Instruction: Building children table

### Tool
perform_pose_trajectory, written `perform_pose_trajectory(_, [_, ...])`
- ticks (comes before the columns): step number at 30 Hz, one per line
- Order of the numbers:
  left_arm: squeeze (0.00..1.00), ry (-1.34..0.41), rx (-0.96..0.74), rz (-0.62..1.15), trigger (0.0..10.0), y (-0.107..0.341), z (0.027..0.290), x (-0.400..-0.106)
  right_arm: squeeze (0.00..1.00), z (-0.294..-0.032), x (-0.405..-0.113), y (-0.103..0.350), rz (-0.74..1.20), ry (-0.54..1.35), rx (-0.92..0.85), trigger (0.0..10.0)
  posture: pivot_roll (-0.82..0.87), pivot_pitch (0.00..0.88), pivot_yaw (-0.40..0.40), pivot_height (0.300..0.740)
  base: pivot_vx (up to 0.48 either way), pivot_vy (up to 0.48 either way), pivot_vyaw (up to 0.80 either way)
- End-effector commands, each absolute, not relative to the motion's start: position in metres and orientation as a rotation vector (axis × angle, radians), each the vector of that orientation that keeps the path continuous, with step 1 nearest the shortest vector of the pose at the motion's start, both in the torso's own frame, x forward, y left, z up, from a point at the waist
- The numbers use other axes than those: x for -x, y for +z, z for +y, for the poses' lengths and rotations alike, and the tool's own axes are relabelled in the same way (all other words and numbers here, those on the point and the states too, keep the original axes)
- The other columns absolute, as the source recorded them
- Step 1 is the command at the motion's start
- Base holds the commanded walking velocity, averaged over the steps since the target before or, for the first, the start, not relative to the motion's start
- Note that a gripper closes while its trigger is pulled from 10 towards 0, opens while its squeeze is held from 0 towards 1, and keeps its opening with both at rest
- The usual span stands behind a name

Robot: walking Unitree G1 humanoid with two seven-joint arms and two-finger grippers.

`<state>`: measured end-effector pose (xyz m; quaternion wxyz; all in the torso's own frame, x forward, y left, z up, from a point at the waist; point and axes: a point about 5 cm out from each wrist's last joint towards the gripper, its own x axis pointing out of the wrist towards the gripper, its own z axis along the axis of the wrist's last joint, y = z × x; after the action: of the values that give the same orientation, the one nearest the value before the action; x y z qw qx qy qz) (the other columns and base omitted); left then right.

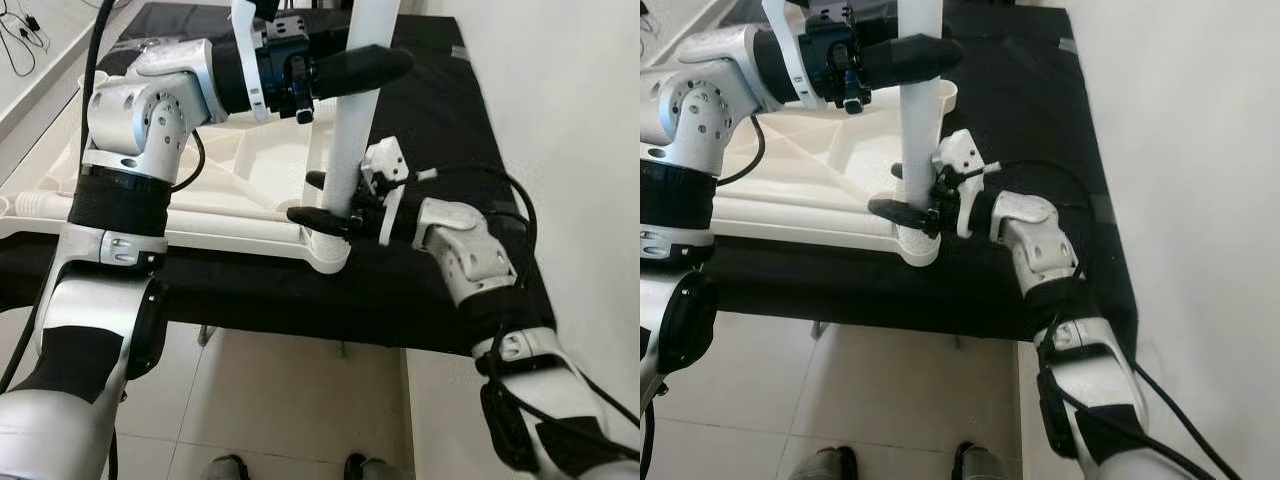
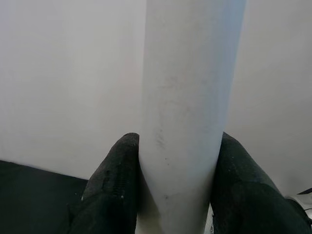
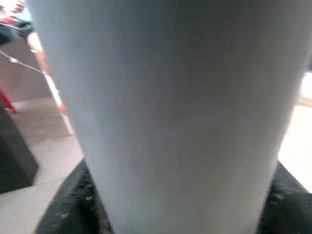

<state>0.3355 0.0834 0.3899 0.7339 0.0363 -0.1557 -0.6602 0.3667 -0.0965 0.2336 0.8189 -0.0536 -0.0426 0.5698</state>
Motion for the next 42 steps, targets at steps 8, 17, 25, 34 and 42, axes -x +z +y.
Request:
perform_pose_trajectory(8, [0.0, -1.513, -0.07, -0.313, 0.0, 0.383, 0.074, -0.331, 0.0, -0.084, -0.37, 0.231, -0.078, 1.315, 0.124, 0.0, 0.09, 0.202, -0.027, 0.74, 0.0, 0.0, 0.0])
perform_pose_trajectory(17, [1.0, -1.457, -0.046, -0.329, 10.0, 0.385, 0.077, -0.334, 0.0, -0.09, -0.377, 0.22, -0.044, 1.168, 0.195, 0.0, 0.09, 0.202, -0.036, 0.74, 0.0, 0.0, 0.0])
perform_pose_trajectory(25, [0.0, -1.365, -0.044, -0.305, 10.0, 0.383, 0.093, -0.339, 0.0, -0.071, -0.322, 0.138, 0.13, 0.389, 0.177, 0.0, 0.11, 0.217, -0.048, 0.74, 0.0, 0.0, 0.0])
perform_pose_trajectory(34, [0.0, -1.371, -0.058, -0.312, 10.0, 0.383, 0.088, -0.34, 0.0, -0.049, -0.357, 0.167, 0.045, 0.438, 0.123, 0.0, 0.09, 0.177, -0.059, 0.74, 0.0, 0.0, 0.0])
perform_pose_trajectory(42, [0.0, -1.369, -0.054, -0.308, 10.0, 0.379, 0.088, -0.34, 0.0, -0.056, -0.346, 0.163, 0.102, 0.341, 0.094, 0.0, 0.08, 0.177, -0.05, 0.74, 0.0, 0.0, 0.0])
